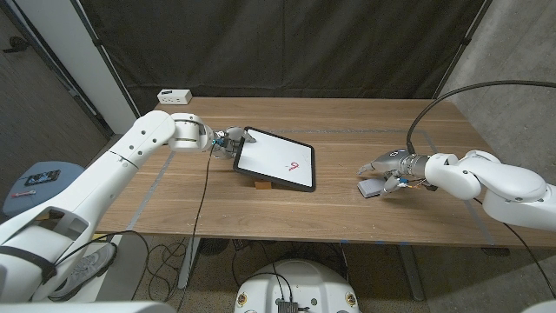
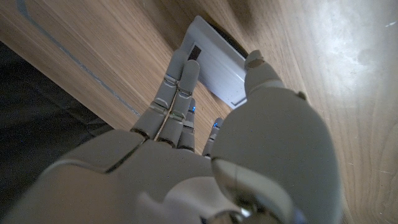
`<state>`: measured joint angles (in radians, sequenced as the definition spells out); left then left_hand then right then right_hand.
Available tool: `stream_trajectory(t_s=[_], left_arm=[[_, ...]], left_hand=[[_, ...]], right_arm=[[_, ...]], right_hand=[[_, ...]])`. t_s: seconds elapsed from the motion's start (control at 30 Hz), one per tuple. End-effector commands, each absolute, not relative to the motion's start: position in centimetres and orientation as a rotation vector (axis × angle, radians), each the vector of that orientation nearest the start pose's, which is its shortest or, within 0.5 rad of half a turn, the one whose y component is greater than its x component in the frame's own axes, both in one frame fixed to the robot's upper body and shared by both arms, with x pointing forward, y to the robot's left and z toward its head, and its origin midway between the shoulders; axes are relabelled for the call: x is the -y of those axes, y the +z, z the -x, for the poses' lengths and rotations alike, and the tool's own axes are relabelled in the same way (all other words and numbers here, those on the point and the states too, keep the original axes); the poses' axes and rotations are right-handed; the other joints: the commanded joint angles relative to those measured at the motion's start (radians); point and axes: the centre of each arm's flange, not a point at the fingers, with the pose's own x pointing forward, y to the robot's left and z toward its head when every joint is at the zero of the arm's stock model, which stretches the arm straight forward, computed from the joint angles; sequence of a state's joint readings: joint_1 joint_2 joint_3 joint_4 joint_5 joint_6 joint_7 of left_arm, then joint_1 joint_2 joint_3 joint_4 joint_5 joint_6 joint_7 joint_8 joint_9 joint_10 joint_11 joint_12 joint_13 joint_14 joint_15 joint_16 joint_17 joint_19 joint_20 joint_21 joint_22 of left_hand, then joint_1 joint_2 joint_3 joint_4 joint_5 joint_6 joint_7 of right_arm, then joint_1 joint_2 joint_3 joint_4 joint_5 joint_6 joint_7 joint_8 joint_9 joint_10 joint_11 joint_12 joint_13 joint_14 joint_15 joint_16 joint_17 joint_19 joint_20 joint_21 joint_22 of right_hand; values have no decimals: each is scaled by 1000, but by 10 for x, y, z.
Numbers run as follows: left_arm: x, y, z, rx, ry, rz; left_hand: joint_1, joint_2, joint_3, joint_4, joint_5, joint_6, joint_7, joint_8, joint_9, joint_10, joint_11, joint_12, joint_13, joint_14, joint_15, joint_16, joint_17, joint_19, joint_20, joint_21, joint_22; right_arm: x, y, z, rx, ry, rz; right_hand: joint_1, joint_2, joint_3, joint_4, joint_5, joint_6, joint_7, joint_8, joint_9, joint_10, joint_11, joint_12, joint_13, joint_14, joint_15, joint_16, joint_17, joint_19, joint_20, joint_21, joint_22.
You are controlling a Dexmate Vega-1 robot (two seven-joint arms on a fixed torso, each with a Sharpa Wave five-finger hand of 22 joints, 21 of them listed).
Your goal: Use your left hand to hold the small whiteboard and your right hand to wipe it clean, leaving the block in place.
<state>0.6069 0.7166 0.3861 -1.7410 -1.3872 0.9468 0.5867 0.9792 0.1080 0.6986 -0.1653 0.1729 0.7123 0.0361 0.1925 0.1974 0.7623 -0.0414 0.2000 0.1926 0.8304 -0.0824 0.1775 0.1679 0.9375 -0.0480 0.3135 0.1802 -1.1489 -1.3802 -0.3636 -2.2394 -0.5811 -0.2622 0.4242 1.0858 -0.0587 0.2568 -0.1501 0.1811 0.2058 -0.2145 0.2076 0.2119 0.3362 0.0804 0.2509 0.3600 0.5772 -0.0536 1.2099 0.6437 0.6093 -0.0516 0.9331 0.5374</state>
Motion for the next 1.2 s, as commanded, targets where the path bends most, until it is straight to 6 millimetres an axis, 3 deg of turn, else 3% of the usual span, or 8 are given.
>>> stream_trajectory(t_s=[0.03, 0.27, 1.2], left_arm=[[-245, 28, -603, -260, -185, 43], [-245, 27, -603, -263, -185, 42], [-243, 24, -602, -261, -188, 46]], left_hand=[[2, -3, -5, -1, 5, 2, -6, -1, 3, 5, -8, -1, 2, 3, -1, 0, 0, -5, -2, 0, 3], [-1, -4, -7, 1, 5, 1, -6, -1, 3, 5, -8, -1, 2, 4, -1, 1, 0, -5, -3, 0, 3], [-4, -5, -9, 1, 5, 3, -9, -1, 3, 6, -5, -1, 2, 1, 0, 0, 0, -10, 0, -2, 3]], right_arm=[[283, -37, -491, 249, 307, 1982], [282, -37, -492, 252, 300, 1980], [286, -38, -496, 265, 290, 1977]], right_hand=[[5, 10, -1, -3, 5, 14, -3, 9, 4, 21, -4, 9, 5, 18, -161, 8, -2, 12, -1, 14, -2], [15, 14, 0, -6, 6, 45, -3, 19, 7, 47, -18, 19, 13, 30, -163, 13, -14, 17, -3, 28, -6], [30, 18, -4, -8, 5, 152, -2, 57, 20, 91, -30, 33, 39, 61, -164, 33, -53, 23, -15, 72, -19]])
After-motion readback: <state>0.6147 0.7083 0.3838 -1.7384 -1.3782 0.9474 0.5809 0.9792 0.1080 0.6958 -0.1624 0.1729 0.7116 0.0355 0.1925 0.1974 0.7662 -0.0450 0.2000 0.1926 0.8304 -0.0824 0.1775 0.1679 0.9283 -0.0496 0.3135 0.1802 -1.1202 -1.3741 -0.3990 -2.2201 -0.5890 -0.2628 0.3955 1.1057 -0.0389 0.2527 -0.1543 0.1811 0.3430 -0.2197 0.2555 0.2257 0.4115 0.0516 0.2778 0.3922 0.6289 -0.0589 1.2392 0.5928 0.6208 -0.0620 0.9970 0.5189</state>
